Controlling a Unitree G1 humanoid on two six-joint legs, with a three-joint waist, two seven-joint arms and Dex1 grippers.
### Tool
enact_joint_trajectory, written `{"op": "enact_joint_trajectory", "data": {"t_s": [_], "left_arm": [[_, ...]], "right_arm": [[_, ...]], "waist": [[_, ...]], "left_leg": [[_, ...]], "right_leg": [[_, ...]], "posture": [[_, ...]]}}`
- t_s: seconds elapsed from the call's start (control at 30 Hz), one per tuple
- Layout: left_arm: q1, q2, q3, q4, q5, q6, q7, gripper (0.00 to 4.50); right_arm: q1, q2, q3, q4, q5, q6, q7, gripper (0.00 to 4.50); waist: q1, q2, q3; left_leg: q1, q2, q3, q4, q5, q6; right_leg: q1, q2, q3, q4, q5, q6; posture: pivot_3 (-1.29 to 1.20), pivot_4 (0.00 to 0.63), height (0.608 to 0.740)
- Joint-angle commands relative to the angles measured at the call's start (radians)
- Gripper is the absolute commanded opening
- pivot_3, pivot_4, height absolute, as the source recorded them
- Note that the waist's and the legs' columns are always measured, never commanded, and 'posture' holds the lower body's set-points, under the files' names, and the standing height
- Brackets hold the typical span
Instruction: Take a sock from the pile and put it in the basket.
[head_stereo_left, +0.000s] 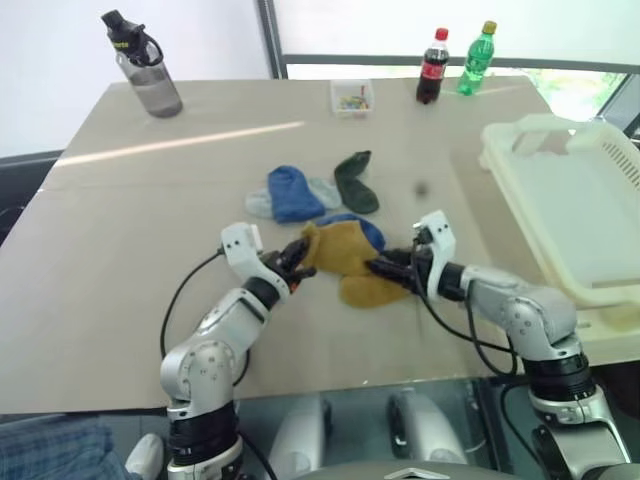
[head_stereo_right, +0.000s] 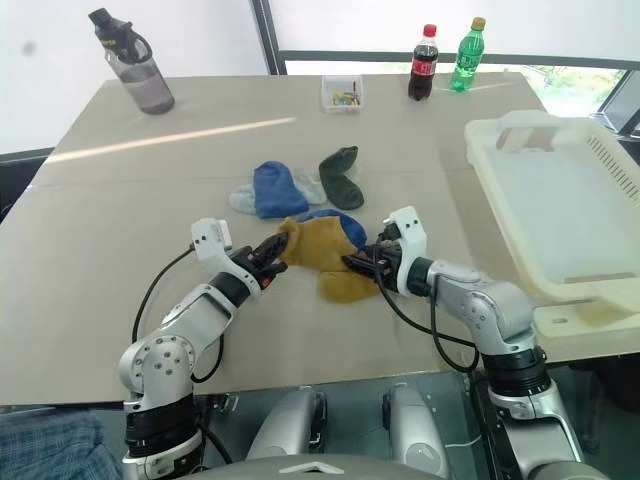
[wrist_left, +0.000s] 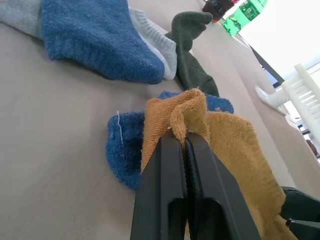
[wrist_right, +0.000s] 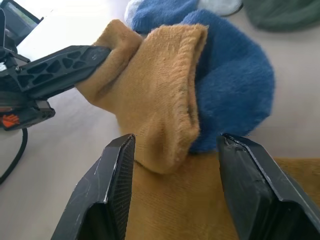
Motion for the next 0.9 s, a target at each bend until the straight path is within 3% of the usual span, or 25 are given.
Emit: {"op": "enact_joint_trajectory", "data": {"t_s": [0.03,0.2,0.5,0.9], "left_arm": [[0.006,0.005,-0.006,-0.051,-0.023,-0.011,0.003,0.00],[0.011,0.009,-0.010,-0.058,-0.020,-0.014,0.002,0.00],[0.036,0.080,-0.043,-0.109,0.002,0.000,-0.013,0.00],[0.018,0.295,-0.160,-0.198,0.202,-0.018,-0.039,0.00]], "right_arm": [[-0.026,0.019,-0.002,-0.014,-0.001,0.017,-0.008,2.07],[-0.031,0.038,-0.026,-0.014,0.000,0.022,-0.015,0.01],[-0.026,0.015,-0.066,-0.061,0.019,0.051,-0.015,0.01],[-0.029,0.004,-0.166,-0.153,0.093,0.080,-0.023,0.01]], "waist": [[0.000,0.000,0.000],[0.000,0.000,0.000],[0.000,0.000,0.000],[0.001,0.000,0.000]], "left_leg": [[0.000,0.000,0.000,0.000,0.000,0.000],[0.000,0.000,0.000,0.000,0.000,0.000],[0.000,0.000,0.000,0.000,0.000,0.000],[-0.001,0.000,0.000,-0.001,0.000,0.000]], "right_leg": [[0.000,0.000,0.000,0.000,0.000,0.000],[0.000,0.000,0.000,0.000,0.000,0.000],[0.000,0.000,0.000,0.000,0.000,0.000],[-0.001,0.000,0.000,-0.001,0.000,0.000]], "posture": [[0.00,0.150,0.740],[0.00,0.150,0.740],[0.00,0.150,0.740],[0.00,0.150,0.740]]}}
